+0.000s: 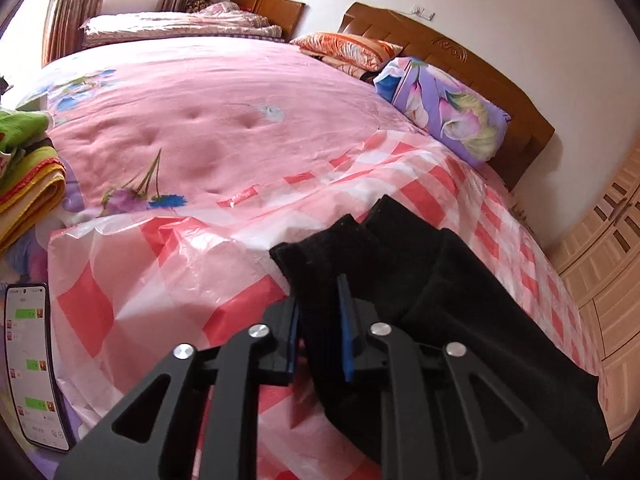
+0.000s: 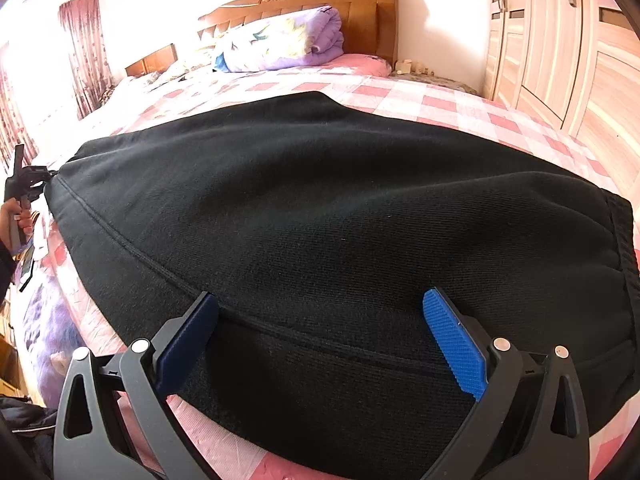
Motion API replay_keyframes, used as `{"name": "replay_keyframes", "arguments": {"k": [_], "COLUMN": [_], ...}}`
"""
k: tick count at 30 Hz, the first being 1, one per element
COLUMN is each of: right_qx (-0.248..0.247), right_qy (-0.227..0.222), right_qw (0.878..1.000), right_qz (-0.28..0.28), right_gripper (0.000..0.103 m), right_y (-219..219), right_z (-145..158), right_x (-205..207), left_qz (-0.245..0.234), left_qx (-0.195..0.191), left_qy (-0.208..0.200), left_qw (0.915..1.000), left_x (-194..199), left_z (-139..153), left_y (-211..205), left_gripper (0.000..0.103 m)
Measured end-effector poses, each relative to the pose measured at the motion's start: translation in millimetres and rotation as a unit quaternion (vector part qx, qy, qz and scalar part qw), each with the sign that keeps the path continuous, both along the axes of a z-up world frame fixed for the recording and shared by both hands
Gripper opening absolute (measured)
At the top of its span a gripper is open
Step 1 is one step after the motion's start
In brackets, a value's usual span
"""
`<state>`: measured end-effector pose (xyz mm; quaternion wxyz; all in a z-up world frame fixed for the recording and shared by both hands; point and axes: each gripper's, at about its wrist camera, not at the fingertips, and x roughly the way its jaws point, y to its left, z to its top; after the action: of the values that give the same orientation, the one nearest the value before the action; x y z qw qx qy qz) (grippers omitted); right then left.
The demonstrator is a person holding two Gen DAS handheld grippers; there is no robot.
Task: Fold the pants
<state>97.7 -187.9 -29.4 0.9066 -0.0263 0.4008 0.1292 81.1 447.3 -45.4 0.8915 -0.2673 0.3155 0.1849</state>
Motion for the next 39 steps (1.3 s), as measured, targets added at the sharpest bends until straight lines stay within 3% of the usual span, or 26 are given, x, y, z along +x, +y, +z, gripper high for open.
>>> {"name": "replay_keyframes", "arguments": {"k": [1,3,5,7,9,12,14,16,17,19,20,21,22,24,27,31,33,34,35,39], "right_qx": [-0.002,-0.005,0.020,0.047,0.032,-0.025,-0.077,-0.077,-0.069,-0.101,-0.103,-0.064,-0.032,-0.014,-0.019,0.026,-0.017,-0.062,-0.071,-0.063], "right_qy": [0.003,0.013,0.008,-0.005,-0.016,-0.024,-0.022,-0.013,-0.002,0.044,0.055,0.035,0.032,0.032,0.034,-0.006,0.017,0.019,-0.003,0.016], "right_qw": [1.000,1.000,1.000,0.999,0.998,0.998,0.993,0.991,0.991,0.982,0.982,0.988,0.991,0.994,0.994,0.992,0.992,0.992,0.992,0.989], "right_qz": [-0.001,-0.006,-0.014,-0.027,-0.055,-0.060,-0.084,-0.106,-0.119,-0.153,-0.151,-0.138,-0.129,-0.105,-0.100,-0.126,-0.122,-0.110,-0.103,-0.133], "right_gripper": [0.099,0.098,0.098,0.098,0.098,0.098,0.098,0.098,0.098,0.098,0.099,0.099,0.099,0.098,0.098,0.098,0.099,0.099,0.099,0.099], "right_y": [0.2,1.0,-6.5,-17.5,-25.2,-20.3,-22.6,-41.1,-57.6,-90.4,-110.0,-125.3,-138.8,-148.1,-143.0,-149.1,-142.7,-135.7,-132.3,-143.5], "right_z": [0.8,4.9,16.4,26.9,36.0,43.2,45.0,44.8,42.2,23.2,11.2,10.9,10.2,13.2,23.7,42.1,26.3,15.1,14.7,20.6], "right_x": [0.9,1.9,-0.6,-2.5,4.0,25.2,40.8,43.1,40.3,33.5,24.3,12.2,3.5,-6.6,-7.9,-22.2,-24.2,-26.5,-32.7,-38.7], "left_qz": [0.012,0.047,0.114,0.127,0.039,-0.109,-0.214,-0.287,-0.308,-0.340,-0.344,-0.340,-0.325,-0.326,-0.323,-0.315,-0.313,-0.310,-0.310,-0.311], "left_qx": [0.019,0.062,0.145,0.194,0.205,0.222,0.234,0.241,0.249,0.257,0.255,0.250,0.237,0.147,0.163,0.165,0.168,0.168,0.169,0.168], "left_qy": [0.002,0.009,-0.003,-0.040,-0.077,-0.065,-0.030,0.005,0.028,0.085,0.106,0.117,0.103,0.117,0.124,0.121,0.115,0.112,0.111,0.107], "left_qw": [0.9997,0.9969,0.9830,0.9719,0.9750,0.9667,0.9480,0.9269,0.9179,0.9007,0.8975,0.8991,0.9098,0.9265,0.9241,0.9269,0.9279,0.9289,0.9289,0.9293], "left_x": [-3.8,-13.5,-35.6,-53.9,-53.1,-26.9,1.0,22.6,29.3,48.9,51.6,57.7,59.1,71.4,72.2,74.0,76.7,76.5,77.8,69.3], "left_z": [7.9,29.3,63.2,96.0,126.6,129.8,108.7,78.8,62.5,27.3,6.0,-7.4,-9.1,-12.8,-12.8,-17.5,-17.4,-18.3,-15.4,-11.4], "left_y": [-1.4,-0.6,-9.5,-32.6,-83.6,-169.6,-241.0,-302.7,-324.7,-357.3,-357.2,-355.1,-342.7,-314.7,-310.5,-308.7,-316.6,-314.1,-324.7,-326.6], "left_gripper": [0.050,0.068,0.068,0.070,0.076,0.087,0.089,0.089,0.089,0.089,0.089,0.097,0.102,0.102,0.102,0.102,0.102,0.102,0.102,0.102]}}
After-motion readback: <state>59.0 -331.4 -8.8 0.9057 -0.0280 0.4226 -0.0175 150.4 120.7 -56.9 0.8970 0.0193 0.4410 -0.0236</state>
